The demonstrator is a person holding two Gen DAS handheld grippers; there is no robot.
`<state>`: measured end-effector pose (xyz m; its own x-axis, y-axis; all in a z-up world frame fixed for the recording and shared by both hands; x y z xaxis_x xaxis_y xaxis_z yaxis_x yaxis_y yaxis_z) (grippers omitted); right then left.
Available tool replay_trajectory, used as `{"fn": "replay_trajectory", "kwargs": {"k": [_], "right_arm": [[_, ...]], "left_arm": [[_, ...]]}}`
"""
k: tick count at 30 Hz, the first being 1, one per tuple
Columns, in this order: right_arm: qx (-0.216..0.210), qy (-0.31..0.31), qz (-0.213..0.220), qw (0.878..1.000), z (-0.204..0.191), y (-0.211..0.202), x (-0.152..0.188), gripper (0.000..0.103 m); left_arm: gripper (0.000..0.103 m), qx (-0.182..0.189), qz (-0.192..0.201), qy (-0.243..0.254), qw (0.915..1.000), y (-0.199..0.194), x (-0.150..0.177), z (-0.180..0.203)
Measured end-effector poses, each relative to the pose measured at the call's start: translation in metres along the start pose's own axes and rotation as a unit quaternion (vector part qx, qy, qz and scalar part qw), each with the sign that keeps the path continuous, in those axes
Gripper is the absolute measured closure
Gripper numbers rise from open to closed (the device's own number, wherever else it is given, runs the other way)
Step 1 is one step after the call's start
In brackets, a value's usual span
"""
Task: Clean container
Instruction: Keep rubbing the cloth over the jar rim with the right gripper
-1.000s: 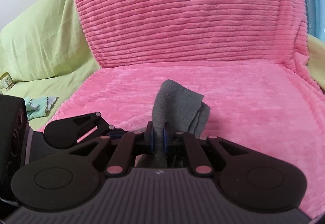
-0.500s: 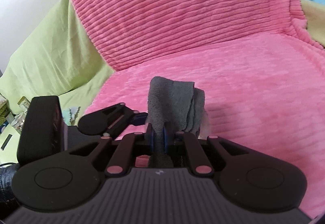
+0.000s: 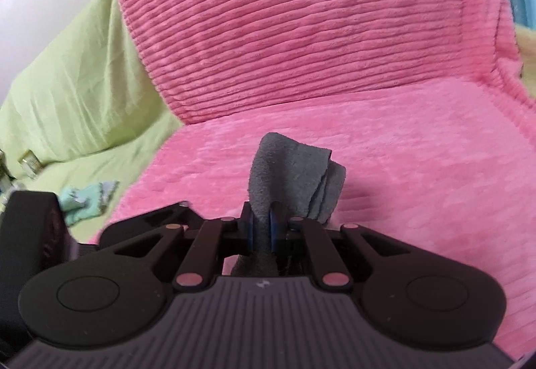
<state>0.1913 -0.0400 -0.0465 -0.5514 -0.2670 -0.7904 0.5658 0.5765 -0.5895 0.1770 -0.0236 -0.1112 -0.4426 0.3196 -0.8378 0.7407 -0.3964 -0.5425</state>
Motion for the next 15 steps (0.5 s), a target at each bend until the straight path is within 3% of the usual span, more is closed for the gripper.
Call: {"fn": "replay_trajectory", "kwargs": {"k": [7,15], "right_arm": [[0.029,-0.005,-0.002,1.000,0.017,-0.016,0.011,0.096],[-0.005,0.043,-0.015,0.999,0.011,-0.040,0.028,0.096]], "left_arm": [[0.018,0.004,0.001,-0.001,1.0000,-0.003,0.001,0.004],[0.018,0.002,0.001,0.006,1.0000,-0.005,0.003,0.008]]}}
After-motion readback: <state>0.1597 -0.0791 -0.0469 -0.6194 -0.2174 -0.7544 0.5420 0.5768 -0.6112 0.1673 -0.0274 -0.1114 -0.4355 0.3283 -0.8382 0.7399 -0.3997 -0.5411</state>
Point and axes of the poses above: each gripper's, at about its wrist camera, not at the fingertips, and y roughly the way its jaws point, z to its right, x to its underside, the point moved 10 cm from there along y, roughly the way its jaws point, and after that the axes turned 15 degrees about x, right-handed, at the moved point
